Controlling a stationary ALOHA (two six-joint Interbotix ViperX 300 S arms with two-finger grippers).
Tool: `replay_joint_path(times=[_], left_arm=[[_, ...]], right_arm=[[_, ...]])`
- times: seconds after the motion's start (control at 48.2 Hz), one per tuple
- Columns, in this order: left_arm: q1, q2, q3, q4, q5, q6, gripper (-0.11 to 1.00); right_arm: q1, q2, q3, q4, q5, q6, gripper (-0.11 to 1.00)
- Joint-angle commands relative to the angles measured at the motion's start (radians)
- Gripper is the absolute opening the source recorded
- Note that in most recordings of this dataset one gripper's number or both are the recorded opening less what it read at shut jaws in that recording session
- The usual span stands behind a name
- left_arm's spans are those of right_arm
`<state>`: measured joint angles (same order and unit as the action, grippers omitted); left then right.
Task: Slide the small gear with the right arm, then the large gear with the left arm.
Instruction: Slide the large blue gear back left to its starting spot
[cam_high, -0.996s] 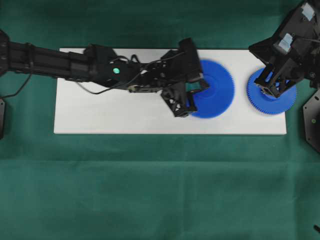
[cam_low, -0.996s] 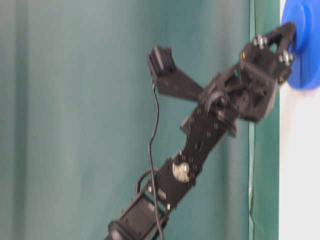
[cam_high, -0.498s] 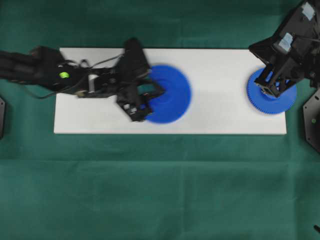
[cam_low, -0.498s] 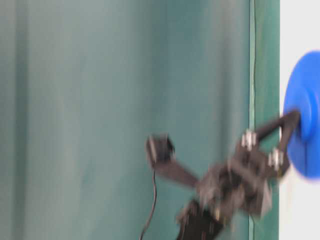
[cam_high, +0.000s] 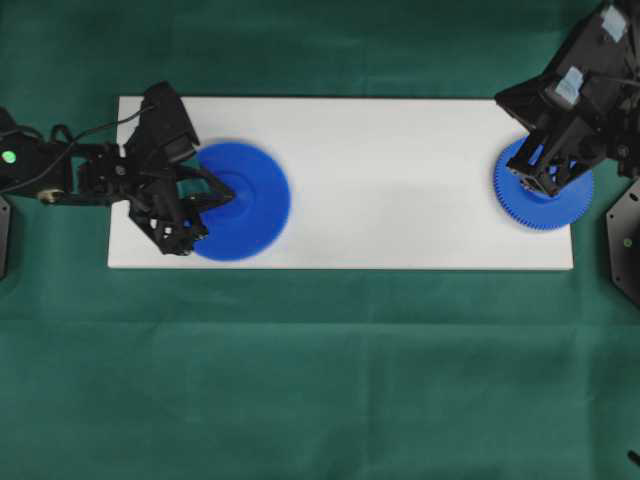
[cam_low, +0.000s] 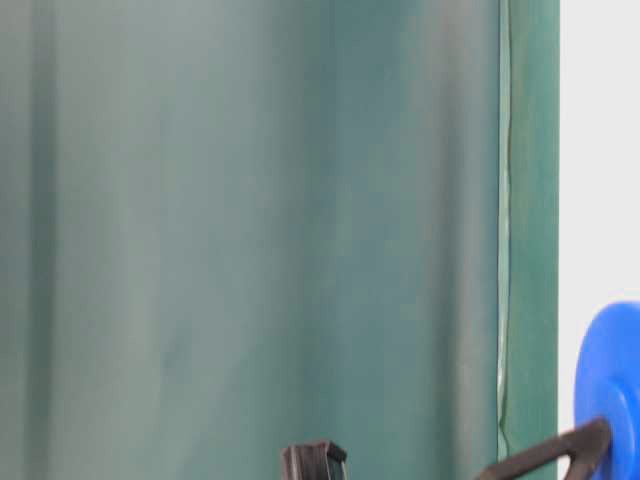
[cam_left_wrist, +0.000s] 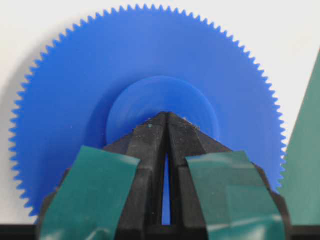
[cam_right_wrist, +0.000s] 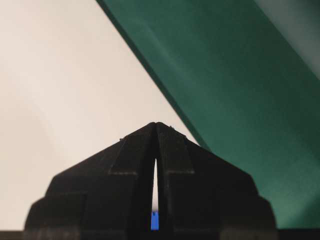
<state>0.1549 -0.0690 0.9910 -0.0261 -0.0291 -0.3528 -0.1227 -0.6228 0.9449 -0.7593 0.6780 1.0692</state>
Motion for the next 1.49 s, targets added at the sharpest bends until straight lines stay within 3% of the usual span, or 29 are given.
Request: replay_joint_path(times=[0.0,0.353,0.913,1.266,1.473], left_arm=[[0.021,-0.002,0.1,-0.003,0.137,-0.026,0.0],[0.057,-0.149,0.16,0.002,0.16,-0.026,0.0],[0.071,-0.164,0.156,0.003,0.152,-0.023,0.0],[0.071,-0.27,0.166,0.005,0.077,-0.014,0.0],[0.071,-0.293,0.149,0.005,0.055,0.028,0.0]], right_arm=[[0.003,0.002,-0.028,-0.002,-0.005,0.0,0.5],[0.015,0.003,-0.028,0.0,-0.006,0.0,0.5],[0.015,0.003,-0.028,0.0,-0.009,0.0,0.5],[0.015,0.003,-0.029,0.0,-0.014,0.0,0.5],[0.015,0.003,-0.029,-0.002,-0.021,0.0,0.5]])
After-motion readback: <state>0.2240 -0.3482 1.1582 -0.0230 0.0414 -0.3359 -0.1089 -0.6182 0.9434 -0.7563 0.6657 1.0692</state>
